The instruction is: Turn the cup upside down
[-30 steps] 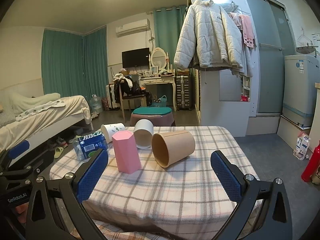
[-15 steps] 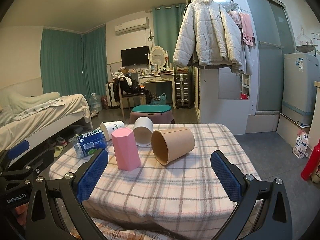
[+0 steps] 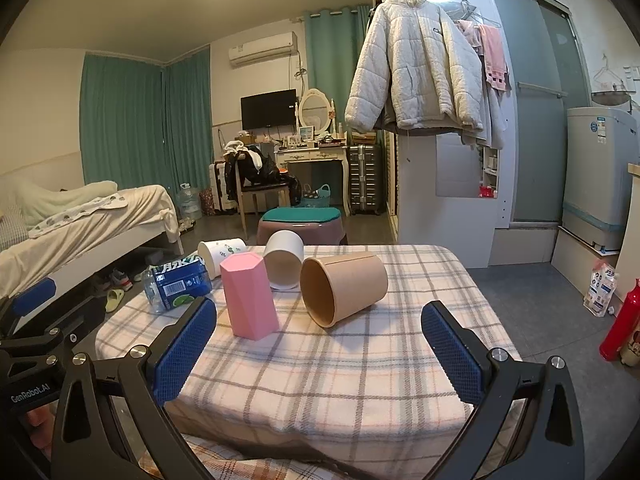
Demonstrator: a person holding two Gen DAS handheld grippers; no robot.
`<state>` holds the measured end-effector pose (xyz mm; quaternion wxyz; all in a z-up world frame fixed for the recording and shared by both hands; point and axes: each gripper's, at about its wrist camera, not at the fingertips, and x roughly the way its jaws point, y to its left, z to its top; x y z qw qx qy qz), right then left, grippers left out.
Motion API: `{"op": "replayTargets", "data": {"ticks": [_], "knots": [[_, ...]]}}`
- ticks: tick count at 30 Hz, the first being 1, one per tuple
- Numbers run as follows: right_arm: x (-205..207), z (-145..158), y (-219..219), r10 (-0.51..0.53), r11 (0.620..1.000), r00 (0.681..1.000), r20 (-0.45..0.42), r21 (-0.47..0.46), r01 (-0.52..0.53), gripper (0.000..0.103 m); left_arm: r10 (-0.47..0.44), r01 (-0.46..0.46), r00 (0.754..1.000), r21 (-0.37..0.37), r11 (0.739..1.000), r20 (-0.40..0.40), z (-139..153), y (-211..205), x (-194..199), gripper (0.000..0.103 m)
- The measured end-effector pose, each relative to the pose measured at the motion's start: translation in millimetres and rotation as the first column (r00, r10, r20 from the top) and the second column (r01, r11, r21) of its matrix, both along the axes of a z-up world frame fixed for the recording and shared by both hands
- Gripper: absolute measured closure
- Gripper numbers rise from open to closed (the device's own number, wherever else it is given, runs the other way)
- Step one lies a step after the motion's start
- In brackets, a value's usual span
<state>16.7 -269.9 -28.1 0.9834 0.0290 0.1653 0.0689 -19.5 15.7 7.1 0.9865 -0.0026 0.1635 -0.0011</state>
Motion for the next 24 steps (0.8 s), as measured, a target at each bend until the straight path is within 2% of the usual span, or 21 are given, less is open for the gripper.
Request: {"op": "replayTargets", "data": {"ticks": [24], "knots": [[0.9, -5.7, 1.3, 0.009, 1.000, 1.000, -0.015, 0.003, -0.009, 0.000, 0.004, -0.004, 1.000, -0.001, 1.000, 0.000, -0.7, 0.9, 0.7, 0.000]]}}
